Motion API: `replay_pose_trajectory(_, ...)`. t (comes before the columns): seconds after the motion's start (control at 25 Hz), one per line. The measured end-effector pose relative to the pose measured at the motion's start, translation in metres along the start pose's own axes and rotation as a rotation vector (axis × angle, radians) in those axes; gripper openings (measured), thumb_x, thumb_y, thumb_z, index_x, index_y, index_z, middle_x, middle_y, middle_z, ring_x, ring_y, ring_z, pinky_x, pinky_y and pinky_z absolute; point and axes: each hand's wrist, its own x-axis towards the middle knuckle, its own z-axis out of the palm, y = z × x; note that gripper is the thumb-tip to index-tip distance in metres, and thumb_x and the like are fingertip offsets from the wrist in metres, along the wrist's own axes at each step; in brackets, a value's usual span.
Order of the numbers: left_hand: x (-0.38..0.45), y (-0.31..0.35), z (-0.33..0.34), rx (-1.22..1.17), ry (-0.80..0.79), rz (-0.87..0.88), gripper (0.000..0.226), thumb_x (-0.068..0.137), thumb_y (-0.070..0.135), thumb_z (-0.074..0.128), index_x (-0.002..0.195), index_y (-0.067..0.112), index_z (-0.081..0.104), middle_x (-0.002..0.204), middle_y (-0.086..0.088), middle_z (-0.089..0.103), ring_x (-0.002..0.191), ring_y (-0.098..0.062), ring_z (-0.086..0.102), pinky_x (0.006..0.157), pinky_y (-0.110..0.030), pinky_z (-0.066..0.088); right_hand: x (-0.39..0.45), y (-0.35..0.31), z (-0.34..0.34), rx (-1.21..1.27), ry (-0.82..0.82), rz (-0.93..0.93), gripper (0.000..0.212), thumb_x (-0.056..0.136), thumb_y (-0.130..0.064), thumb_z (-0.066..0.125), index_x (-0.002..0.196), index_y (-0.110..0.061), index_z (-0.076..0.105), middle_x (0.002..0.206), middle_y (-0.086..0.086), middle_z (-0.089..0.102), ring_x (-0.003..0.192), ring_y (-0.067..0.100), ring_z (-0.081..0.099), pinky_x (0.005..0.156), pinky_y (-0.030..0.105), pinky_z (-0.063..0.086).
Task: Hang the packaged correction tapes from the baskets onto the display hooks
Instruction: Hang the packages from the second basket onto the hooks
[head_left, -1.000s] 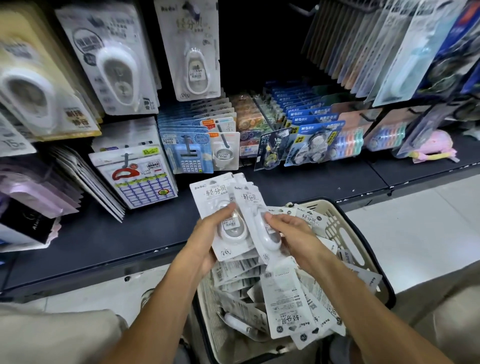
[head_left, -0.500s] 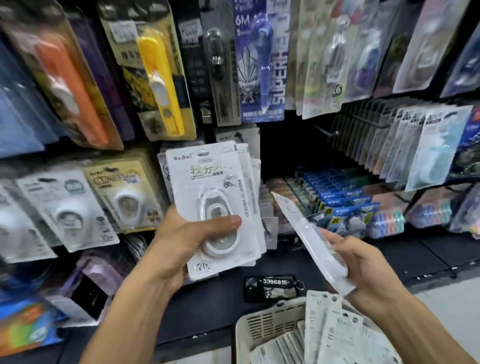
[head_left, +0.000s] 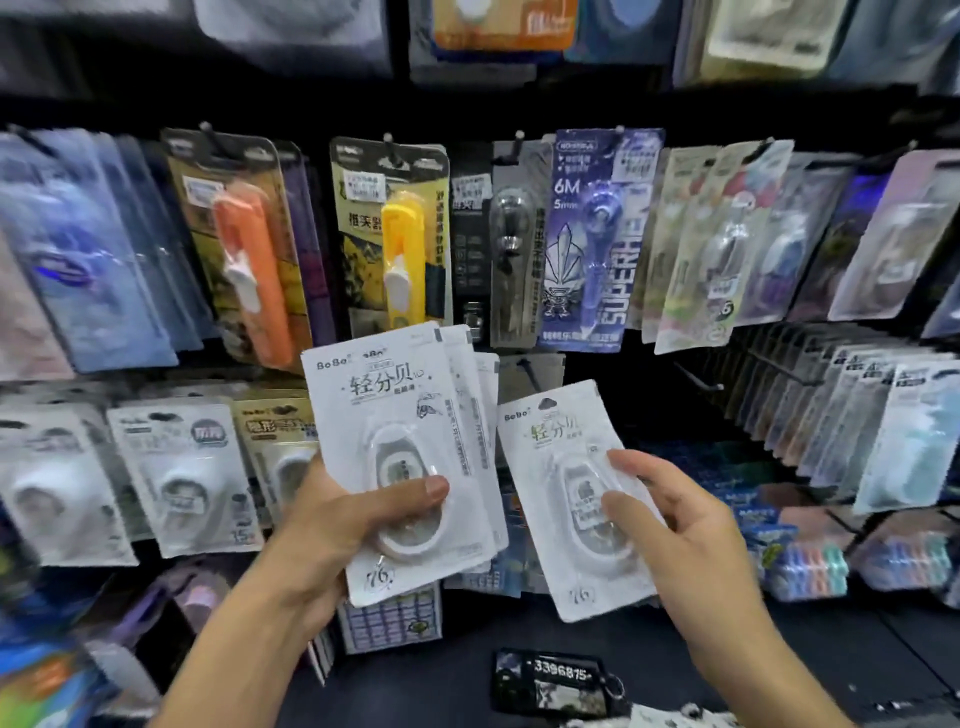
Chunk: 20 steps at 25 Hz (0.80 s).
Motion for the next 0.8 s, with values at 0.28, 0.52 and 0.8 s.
replay_pose_trajectory(0.28, -0.001, -0.006, 0.006, 0.026, -0.008, 0.001, 0.078, 0.046, 0.012, 0.094, 0.120, 0.011, 0.070, 0.111, -0.014, 0.078, 0.101, -0.034, 0.076, 0.084, -0.043, 0.064, -0.007, 0.007, 0.026, 0.014, 0.139, -0.043, 0.025, 0.091, -0.035, 0.071, 0.109, -0.052, 0.068, 0.118, -0.033, 0.066, 0.112, -0.018, 0.055, 0.096, 0.021, 0.044)
replay_pose_trajectory(0.52, -0.001, -0.004, 0.001, -0.005, 0.022, 0.038, 0.053, 0.054, 0.003, 0.089, 0.105, 0.015, 0.077, 0.104, -0.012, 0.080, 0.093, -0.029, 0.079, 0.069, -0.029, 0.063, -0.008, 0.002, 0.020, 0.098, 0.254, -0.041, 0.018, 0.085, -0.036, 0.077, 0.098, -0.049, 0.074, 0.107, -0.029, 0.071, 0.109, -0.007, 0.062, 0.092, 0.026, 0.050)
replay_pose_trajectory(0.8, -0.001, -0.005, 0.003, 0.002, 0.059, 0.056, 0.058, 0.056, 0.004, 0.089, 0.111, 0.012, 0.073, 0.105, -0.011, 0.080, 0.096, -0.029, 0.078, 0.072, -0.030, 0.063, -0.007, -0.001, 0.025, 0.029, 0.178, -0.047, 0.011, 0.086, -0.036, 0.076, 0.091, -0.044, 0.070, 0.100, -0.032, 0.069, 0.104, -0.023, 0.055, 0.084, 0.013, 0.042)
